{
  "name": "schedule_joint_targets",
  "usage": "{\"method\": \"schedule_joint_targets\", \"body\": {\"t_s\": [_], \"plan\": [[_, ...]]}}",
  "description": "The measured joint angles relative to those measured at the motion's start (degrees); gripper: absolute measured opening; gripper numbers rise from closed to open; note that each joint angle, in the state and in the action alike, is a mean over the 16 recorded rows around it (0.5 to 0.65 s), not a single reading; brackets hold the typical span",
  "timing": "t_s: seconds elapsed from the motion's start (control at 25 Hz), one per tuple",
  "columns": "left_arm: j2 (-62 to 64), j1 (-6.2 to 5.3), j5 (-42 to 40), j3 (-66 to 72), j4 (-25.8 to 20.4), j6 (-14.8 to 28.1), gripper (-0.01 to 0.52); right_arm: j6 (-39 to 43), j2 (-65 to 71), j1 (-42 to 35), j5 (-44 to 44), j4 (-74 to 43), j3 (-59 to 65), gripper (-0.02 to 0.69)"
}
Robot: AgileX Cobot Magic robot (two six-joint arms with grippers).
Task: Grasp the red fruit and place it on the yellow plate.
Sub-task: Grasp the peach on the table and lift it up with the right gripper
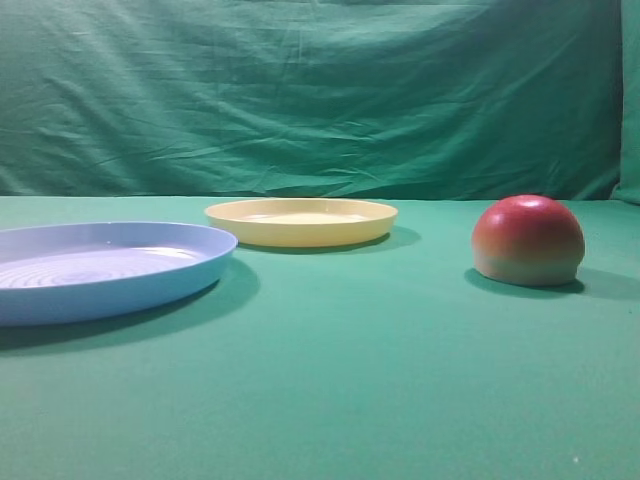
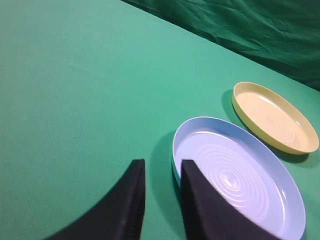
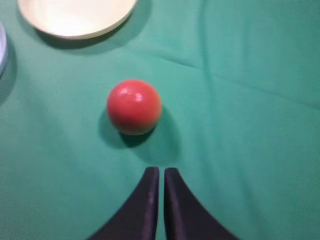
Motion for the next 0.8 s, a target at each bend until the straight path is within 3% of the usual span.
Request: {"method": "schedule_joint_targets", "body": {"t_s": [0.52, 0.64, 0.8], "plan": [[0.00, 0.00, 0.00, 0.00, 0.00, 0.00, 0.157, 0.05, 19.80, 2.34, -1.41, -1.75, -9.66, 0.552], [0.00, 0.00, 0.00, 0.00, 0.00, 0.00, 0.157, 0.07, 22.61, 2.34, -2.25, -2.13, -10.50, 0.604], [0.00, 0.00, 0.00, 0.00, 0.00, 0.00, 0.157, 0.09, 25.41, 2.34, -3.84, -2.79, -11.20, 0.565]]}}
